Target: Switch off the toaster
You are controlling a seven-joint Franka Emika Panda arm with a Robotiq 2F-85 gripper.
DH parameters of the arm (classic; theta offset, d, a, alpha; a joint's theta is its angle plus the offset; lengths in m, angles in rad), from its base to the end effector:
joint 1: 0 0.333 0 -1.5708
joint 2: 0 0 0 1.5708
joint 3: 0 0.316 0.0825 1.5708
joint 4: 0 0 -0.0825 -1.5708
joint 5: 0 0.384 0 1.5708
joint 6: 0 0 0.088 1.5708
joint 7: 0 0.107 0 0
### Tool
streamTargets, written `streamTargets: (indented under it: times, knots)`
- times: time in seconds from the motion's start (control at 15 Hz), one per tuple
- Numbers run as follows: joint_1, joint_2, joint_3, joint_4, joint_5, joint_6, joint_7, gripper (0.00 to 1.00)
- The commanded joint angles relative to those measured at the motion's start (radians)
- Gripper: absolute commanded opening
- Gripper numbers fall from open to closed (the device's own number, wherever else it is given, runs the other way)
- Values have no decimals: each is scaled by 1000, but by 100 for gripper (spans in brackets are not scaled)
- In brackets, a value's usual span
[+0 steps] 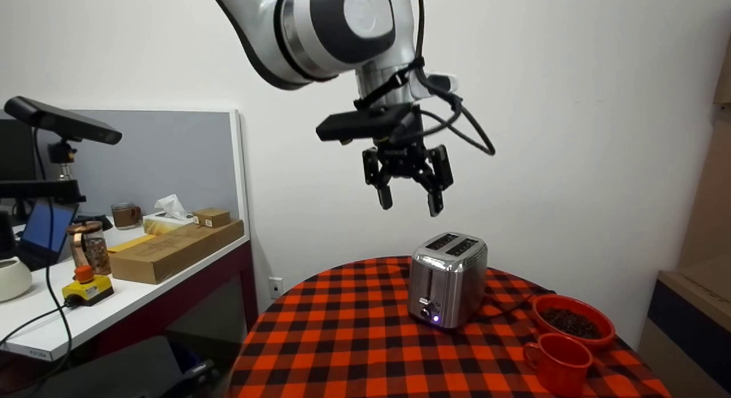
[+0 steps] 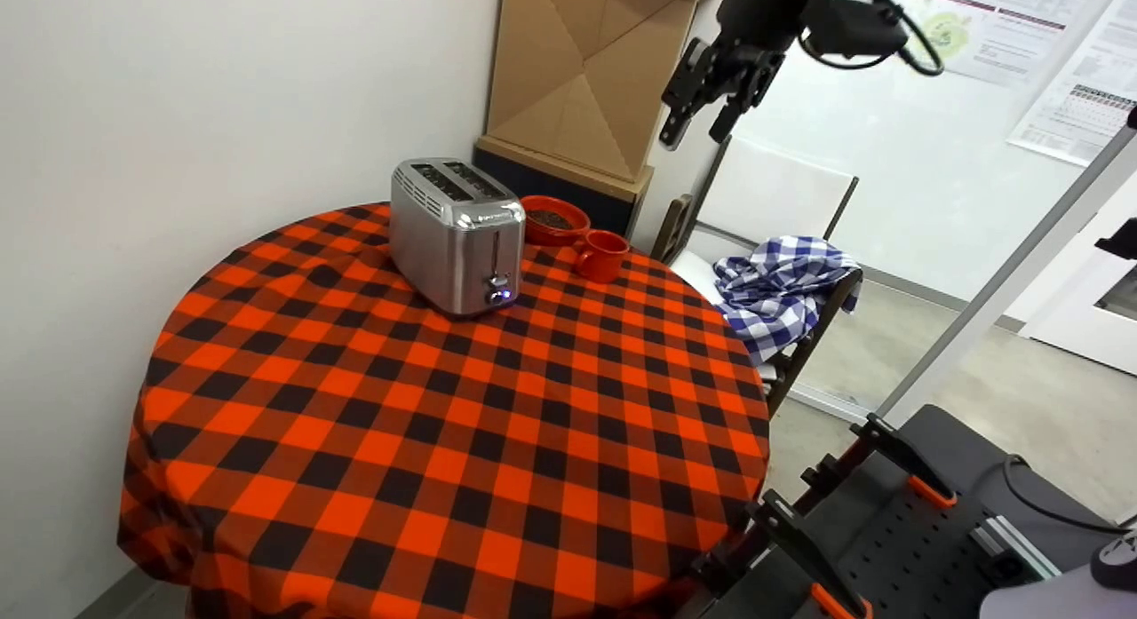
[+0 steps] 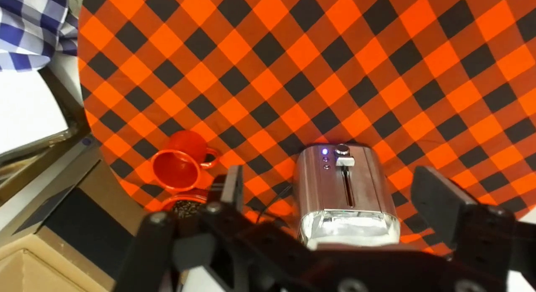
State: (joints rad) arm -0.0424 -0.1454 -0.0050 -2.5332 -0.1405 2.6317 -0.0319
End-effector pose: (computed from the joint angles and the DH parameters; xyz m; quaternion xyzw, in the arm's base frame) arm 0.4695 -0.0188 0.3514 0.9905 0.0489 0.1196 0.0459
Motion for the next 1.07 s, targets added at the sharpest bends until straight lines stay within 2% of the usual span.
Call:
streamTargets:
  times: [0.0, 0.27, 0.53, 1.0]
  knots:
    - [8, 227, -12, 78, 7, 150, -72, 100]
    - [-1, 442, -7, 193, 8, 239, -111, 100]
    - [11, 617, -30, 311, -8, 350, -76, 100]
    - [45, 821, -67, 468, -8, 453, -67, 100]
